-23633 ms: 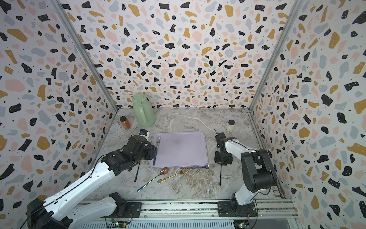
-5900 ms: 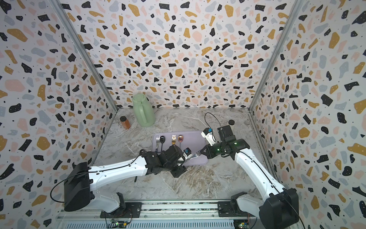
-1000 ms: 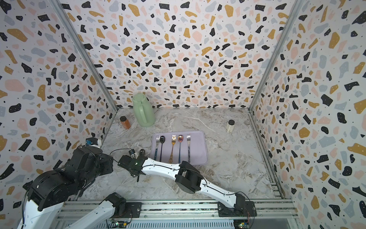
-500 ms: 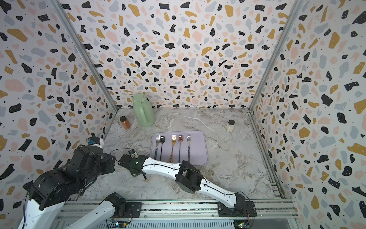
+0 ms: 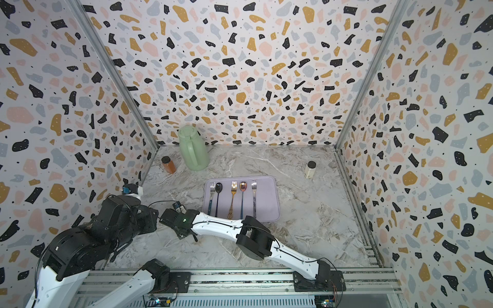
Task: Set the spoon and fork side by side
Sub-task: Pick up the spoon from the center of the board.
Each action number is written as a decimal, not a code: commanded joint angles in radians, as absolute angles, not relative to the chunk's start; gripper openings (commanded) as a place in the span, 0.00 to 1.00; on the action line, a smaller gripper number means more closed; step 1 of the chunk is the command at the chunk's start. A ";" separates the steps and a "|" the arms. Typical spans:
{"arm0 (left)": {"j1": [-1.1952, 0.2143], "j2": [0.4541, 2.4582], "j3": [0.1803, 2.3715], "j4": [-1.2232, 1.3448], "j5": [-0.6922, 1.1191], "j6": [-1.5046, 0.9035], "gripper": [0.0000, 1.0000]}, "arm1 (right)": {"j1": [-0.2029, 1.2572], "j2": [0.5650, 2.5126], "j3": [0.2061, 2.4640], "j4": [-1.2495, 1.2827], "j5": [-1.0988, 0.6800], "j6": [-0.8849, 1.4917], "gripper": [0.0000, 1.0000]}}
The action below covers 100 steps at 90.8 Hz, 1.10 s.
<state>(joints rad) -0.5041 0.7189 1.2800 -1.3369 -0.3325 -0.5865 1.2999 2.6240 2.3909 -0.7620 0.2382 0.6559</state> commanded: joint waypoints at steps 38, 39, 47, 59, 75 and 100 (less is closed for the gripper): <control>-0.498 0.697 1.287 -1.302 -0.303 -0.574 0.34 | 1.251 2.427 2.330 -0.819 0.274 0.598 0.03; -0.498 0.696 1.289 -1.302 -0.303 -0.574 0.34 | 1.249 2.416 2.321 -0.819 0.276 0.598 0.03; -0.497 0.691 1.289 -1.302 -0.307 -0.578 0.34 | 1.226 2.317 2.230 -0.819 0.313 0.599 0.03; -0.497 0.689 1.273 -1.292 -0.296 -0.588 0.34 | 1.183 2.149 2.047 -0.818 0.373 0.610 0.02; -0.497 0.691 1.243 -1.267 -0.271 -0.603 0.34 | 1.106 1.953 1.801 -0.815 0.453 0.636 0.03; -0.498 0.710 1.209 -1.229 -0.234 -0.618 0.33 | 0.901 1.743 1.426 -0.702 0.417 0.665 0.03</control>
<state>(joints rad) -0.5041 0.6991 1.2270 -1.2793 -0.2565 -0.6041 0.9691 1.8187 1.5326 -0.7456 0.4198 0.6399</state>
